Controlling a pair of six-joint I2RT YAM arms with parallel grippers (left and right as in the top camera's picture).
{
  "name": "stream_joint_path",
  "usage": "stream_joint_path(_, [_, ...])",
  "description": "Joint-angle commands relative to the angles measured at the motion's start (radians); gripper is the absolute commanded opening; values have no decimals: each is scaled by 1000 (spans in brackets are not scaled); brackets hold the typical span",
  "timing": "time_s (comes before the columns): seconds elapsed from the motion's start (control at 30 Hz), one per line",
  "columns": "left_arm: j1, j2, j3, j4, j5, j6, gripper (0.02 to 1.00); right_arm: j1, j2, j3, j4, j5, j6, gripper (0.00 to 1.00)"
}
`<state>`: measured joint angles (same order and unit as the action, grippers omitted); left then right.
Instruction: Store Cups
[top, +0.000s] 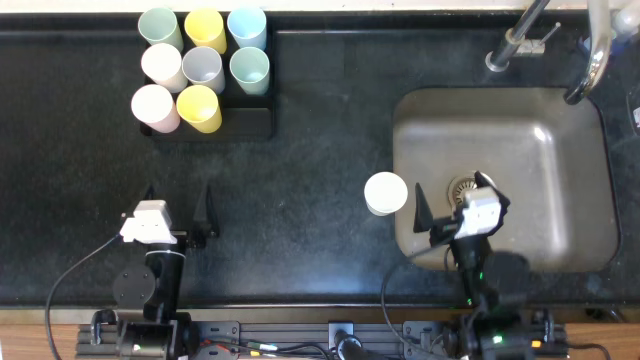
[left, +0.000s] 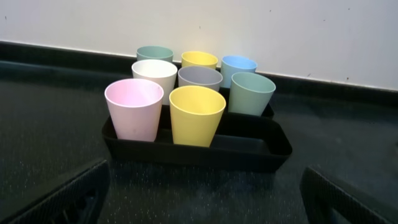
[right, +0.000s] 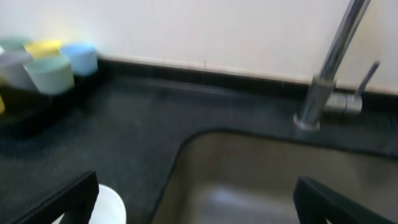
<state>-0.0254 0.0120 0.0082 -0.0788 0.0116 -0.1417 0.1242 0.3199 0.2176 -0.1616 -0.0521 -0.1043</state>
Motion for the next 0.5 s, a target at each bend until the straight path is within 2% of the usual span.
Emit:
stream_joint_path(0.03, [6, -9, 0, -6, -5, 11, 1000, 0, 225, 317, -155, 20, 11, 998])
stream_joint_path(0.33, [6, -9, 0, -5, -5, 11, 1000, 0, 652, 954, -872, 15, 12, 998])
stream_joint_path(0.43, [6, -9, 0, -5, -5, 11, 1000, 0, 757, 1041, -1061, 5, 12, 998])
stream_joint_path(0.5, [6, -9, 0, -5, -5, 11, 1000, 0, 813, 1056, -1141, -40, 11, 998])
